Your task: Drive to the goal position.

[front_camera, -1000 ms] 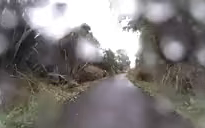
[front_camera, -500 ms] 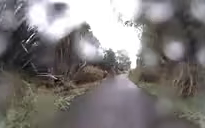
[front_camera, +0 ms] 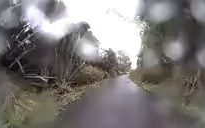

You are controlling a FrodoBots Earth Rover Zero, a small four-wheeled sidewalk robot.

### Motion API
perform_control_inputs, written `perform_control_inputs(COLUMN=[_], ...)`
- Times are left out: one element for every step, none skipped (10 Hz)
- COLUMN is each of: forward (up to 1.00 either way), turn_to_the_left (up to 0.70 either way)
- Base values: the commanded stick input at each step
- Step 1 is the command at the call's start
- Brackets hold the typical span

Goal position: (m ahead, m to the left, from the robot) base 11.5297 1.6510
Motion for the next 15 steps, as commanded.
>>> perform_control_inputs(forward=[0.85, 0.85, 0.85, 0.85, 0.85, 0.85, 0.85, 0.85, 0.85, 0.85, 0.85, 0.85, 0.85, 0.85, 0.85], turn_to_the_left=[0.0, 0.0, 0.0, 0.0, 0.0, 0.0, 0.0, 0.0, 0.0, 0.0, 0.0, 0.0, 0.0, 0.0, 0.0])
